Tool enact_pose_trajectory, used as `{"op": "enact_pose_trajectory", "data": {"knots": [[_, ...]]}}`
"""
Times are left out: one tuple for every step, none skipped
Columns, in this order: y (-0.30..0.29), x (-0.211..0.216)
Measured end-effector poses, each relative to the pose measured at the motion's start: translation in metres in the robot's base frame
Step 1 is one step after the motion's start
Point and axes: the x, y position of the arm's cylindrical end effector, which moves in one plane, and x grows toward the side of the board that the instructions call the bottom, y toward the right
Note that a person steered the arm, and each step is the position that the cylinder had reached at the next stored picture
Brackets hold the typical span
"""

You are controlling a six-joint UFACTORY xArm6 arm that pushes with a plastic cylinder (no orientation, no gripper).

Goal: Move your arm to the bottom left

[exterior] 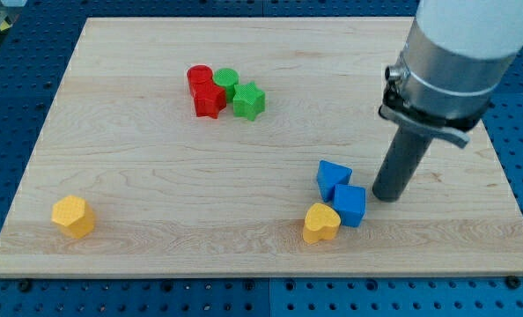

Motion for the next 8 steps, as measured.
{"op": "enact_pose_trajectory", "data": {"knots": [[-0.008, -0.028], [-0.025, -0.053], [-0.060, -0.056], [-0.093, -0.057], [-0.132, -0.057], [-0.176, -0.057], [-0.229, -0.057], [-0.284, -0.057]]}}
